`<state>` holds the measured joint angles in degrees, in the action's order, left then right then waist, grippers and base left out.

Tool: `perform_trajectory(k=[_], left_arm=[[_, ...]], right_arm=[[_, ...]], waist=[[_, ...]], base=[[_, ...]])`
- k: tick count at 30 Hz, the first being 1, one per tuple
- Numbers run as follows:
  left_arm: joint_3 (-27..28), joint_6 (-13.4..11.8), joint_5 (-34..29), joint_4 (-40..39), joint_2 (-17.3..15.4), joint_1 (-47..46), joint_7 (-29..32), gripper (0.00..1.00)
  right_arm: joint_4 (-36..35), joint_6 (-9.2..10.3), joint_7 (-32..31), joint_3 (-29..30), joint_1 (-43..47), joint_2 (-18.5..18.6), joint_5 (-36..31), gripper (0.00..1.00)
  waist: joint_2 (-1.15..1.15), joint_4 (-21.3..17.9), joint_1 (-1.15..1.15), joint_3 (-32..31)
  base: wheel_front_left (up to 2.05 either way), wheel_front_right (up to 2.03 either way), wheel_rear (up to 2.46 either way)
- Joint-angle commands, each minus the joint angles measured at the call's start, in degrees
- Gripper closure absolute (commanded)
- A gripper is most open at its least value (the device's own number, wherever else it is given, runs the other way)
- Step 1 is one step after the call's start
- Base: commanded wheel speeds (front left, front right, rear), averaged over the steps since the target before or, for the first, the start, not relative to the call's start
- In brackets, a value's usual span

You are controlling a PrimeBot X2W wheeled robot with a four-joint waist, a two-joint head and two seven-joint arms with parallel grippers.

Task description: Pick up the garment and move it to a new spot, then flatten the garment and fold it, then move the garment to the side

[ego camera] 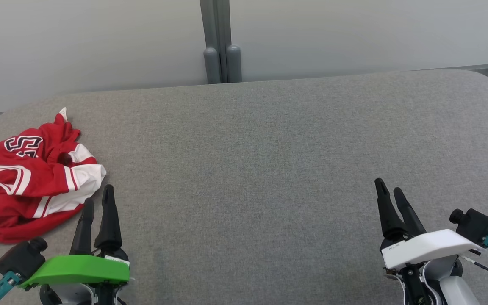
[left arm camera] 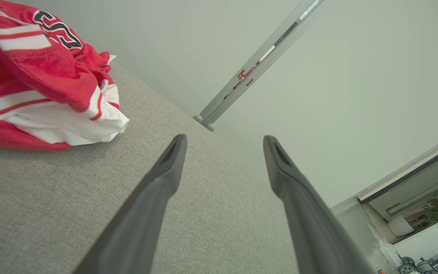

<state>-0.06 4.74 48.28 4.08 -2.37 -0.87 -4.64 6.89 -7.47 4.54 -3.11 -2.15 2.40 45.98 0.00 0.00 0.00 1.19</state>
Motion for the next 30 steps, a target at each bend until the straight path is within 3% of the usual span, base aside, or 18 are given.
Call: perform_trajectory(k=[1, 30], left_arm=[[-0.3, 0.1, -2.6, -1.1, -0.4, -0.1, -0.5, 0.00], [-3.1, 1.7, -18.7, -2.2, -0.6, 2.0, -5.2, 0.00]], right_arm=[[-1.3, -0.02, 0.6, -0.3, -0.2, 0.3, -2.0, 0.00], [-3.0, -0.03, 5.3, -2.6, 1.5, 0.5, -20.4, 0.00]], waist=[[0.00, 0.0, 0.00, 0.0], [0.00, 0.0, 0.00, -0.3]], base=[[0.00, 0.00, 0.00], [0.00, 0.00, 0.00]])
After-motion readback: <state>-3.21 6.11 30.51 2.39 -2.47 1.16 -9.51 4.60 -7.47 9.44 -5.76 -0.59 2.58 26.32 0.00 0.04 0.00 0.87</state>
